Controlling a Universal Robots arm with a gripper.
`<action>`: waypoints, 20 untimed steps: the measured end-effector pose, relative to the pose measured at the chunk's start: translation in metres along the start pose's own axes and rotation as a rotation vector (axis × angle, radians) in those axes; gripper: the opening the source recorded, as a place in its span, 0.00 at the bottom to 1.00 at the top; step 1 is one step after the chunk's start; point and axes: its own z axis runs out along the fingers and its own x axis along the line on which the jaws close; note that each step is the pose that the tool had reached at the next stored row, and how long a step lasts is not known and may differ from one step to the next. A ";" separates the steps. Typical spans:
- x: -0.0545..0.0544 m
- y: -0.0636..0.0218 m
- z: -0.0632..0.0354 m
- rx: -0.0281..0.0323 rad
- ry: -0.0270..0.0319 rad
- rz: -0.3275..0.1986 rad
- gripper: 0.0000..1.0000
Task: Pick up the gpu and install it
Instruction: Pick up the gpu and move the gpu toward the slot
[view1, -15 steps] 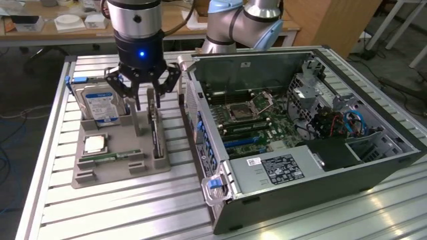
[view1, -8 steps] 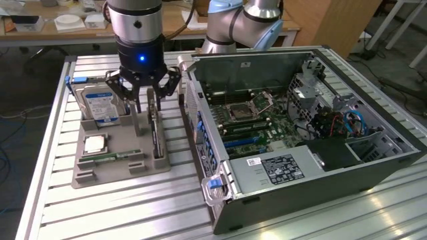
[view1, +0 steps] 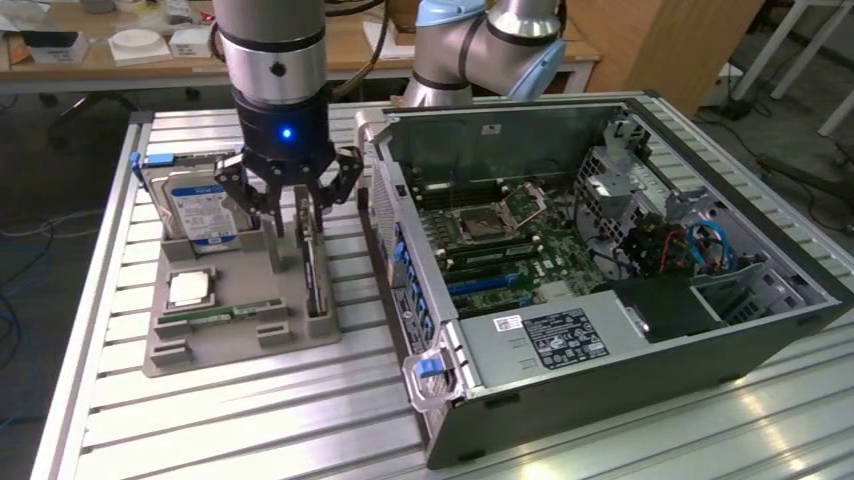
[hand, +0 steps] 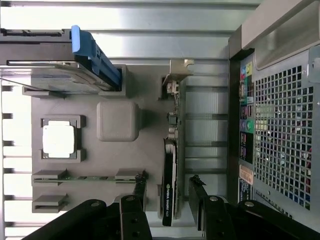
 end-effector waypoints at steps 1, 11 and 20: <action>0.000 -0.0004 0.0019 0.0000 0.0000 0.000 0.47; -0.002 -0.0016 0.0198 0.0001 -0.0001 0.003 0.47; -0.004 -0.0022 0.0343 0.0001 -0.0006 0.015 0.47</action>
